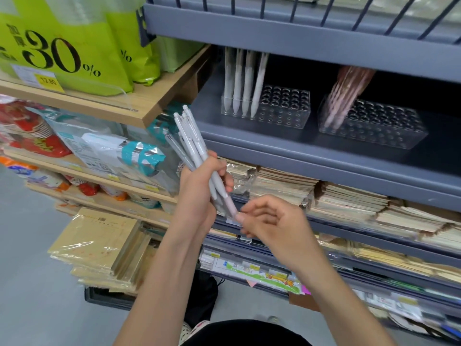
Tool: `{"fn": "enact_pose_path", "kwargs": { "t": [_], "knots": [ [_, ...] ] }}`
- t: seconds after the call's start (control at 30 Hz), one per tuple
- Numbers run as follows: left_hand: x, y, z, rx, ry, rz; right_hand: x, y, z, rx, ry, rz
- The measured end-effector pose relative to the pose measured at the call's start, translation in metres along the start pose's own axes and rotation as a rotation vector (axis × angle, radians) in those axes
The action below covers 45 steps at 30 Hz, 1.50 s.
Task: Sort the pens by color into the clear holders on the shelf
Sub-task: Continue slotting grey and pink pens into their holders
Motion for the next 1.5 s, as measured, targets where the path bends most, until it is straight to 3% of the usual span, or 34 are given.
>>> {"fn": "enact_pose_path", "kwargs": {
  "t": [0.57, 0.8, 1.2, 1.4, 1.5],
  "knots": [
    [0.053, -0.002, 0.022, -0.106, 0.111, -0.063, -0.073, 0.023, -0.008, 0.04, -0.203, -0.037],
    [0.076, 0.0, 0.041, -0.106, 0.048, -0.01, -0.141, 0.015, 0.022, -0.135, -0.251, -0.17],
    [0.11, 0.01, 0.056, -0.089, -0.027, 0.045, -0.242, -0.057, 0.106, -0.365, -0.072, -0.402],
    [0.11, 0.015, 0.056, -0.057, -0.071, 0.04, -0.255, -0.086, 0.125, -0.395, 0.09, -0.533],
    [0.114, 0.017, 0.057, -0.058, -0.068, 0.06, -0.254, -0.096, 0.131, -0.383, 0.282, -0.581]
  ]
}}
Point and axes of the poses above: each hand's wrist, its own y-axis away from the middle knuckle, its own x-axis out of the palm, z = x × y, the point moved 10 cm from there along -y, towards the middle knuckle, and after that the axes turned 12 degrees about -y, right-handed, at the moved point
